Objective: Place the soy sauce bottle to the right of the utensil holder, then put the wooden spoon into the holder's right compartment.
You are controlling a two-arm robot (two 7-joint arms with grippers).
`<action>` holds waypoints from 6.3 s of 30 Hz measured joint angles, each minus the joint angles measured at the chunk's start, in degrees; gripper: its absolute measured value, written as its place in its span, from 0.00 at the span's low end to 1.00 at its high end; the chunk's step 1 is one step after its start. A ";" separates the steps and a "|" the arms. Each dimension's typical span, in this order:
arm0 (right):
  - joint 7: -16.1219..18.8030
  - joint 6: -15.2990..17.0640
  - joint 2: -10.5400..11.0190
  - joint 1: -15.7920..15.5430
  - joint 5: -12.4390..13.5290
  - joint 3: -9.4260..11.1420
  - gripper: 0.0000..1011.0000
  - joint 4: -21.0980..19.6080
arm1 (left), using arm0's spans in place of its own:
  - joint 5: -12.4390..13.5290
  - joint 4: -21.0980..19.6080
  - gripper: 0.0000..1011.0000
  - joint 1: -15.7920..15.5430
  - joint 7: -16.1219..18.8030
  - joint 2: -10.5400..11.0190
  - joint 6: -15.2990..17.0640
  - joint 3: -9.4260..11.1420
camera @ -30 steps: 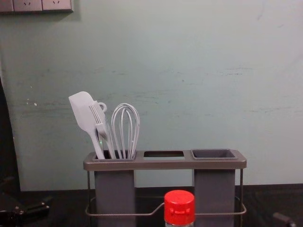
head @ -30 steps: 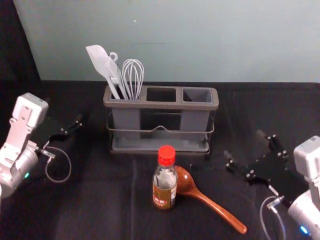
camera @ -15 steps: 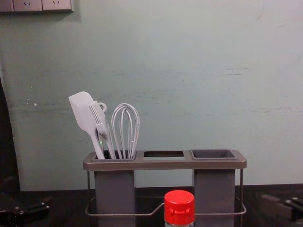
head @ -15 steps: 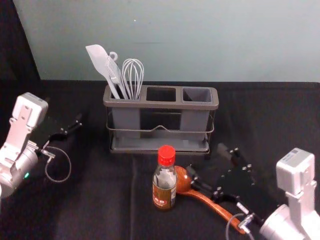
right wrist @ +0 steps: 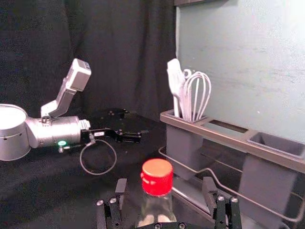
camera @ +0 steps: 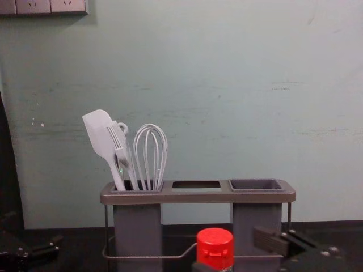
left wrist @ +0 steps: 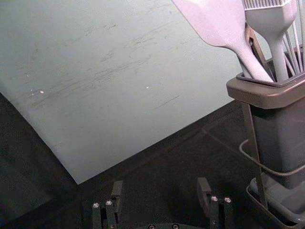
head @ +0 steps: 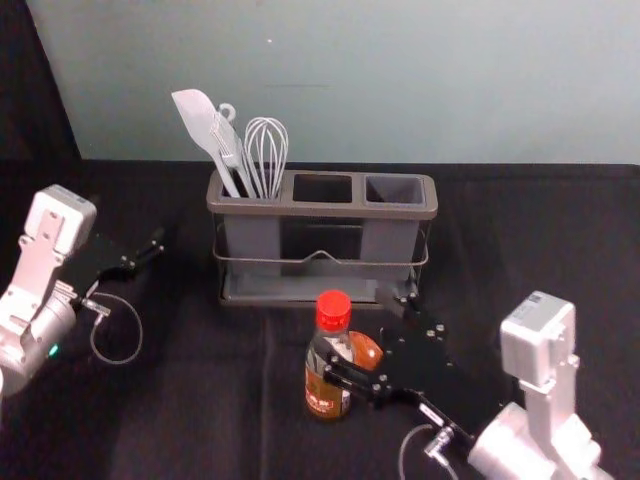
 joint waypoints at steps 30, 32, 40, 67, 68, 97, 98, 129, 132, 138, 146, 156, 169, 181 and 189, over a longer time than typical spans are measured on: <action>5.68 1.65 -7.55 4.70 -2.23 -0.13 0.80 5.53 | 0.00 0.00 0.99 0.00 0.00 0.00 0.00 0.00; 5.68 1.70 -7.59 4.12 -2.56 0.16 0.74 4.94 | 0.00 0.00 0.99 0.00 0.00 0.00 0.00 0.00; 5.95 1.65 -8.04 2.25 -3.24 1.48 0.48 3.80 | 0.00 0.00 0.99 0.00 0.00 0.00 0.00 0.00; 7.36 0.40 -7.45 -2.95 -4.19 8.17 0.38 -2.98 | 0.00 0.00 0.99 0.00 0.00 0.00 0.00 0.00; 7.30 0.33 -7.35 -3.14 -4.17 8.58 0.38 -3.20 | 0.00 0.00 0.99 0.00 0.00 0.00 0.00 0.00; 7.56 1.84 -2.83 -5.88 -1.10 23.01 0.38 -2.13 | 0.00 0.00 0.99 0.00 0.00 0.00 0.00 0.00; 7.65 1.99 -2.78 -5.49 -1.01 23.12 0.38 -1.65 | 0.00 0.00 0.99 0.00 0.00 0.00 0.00 0.00; 12.01 3.28 -6.91 14.99 9.08 18.78 0.38 19.32 | 0.00 0.00 0.99 0.00 0.00 0.00 0.00 0.00; 11.71 2.31 -7.43 15.99 9.06 18.04 0.38 20.89 | 0.00 0.00 0.99 0.00 0.00 0.00 0.00 0.00; 11.77 -0.17 -8.34 17.12 9.47 17.70 0.38 23.60 | 0.00 0.00 0.99 0.00 0.00 0.00 0.00 0.00; 12.68 -1.93 -9.55 18.56 10.86 17.33 0.38 27.20 | 0.00 0.00 0.99 0.00 0.00 0.00 0.00 0.00; 12.99 -3.55 -10.22 19.33 10.89 16.77 0.38 29.08 | 0.00 0.00 0.99 0.00 0.00 0.00 0.00 0.00; 12.82 -4.70 -10.81 19.82 9.98 16.57 0.38 30.47 | 0.00 0.00 0.99 0.00 0.00 0.00 0.00 0.00; 12.71 -5.29 -11.13 19.95 9.18 16.53 0.42 31.22 | 0.00 0.00 0.99 0.00 0.00 0.00 0.00 0.00; 12.62 -5.40 -11.17 20.03 8.62 16.60 0.70 31.15 | 0.00 0.00 0.99 0.00 0.00 0.00 0.00 0.00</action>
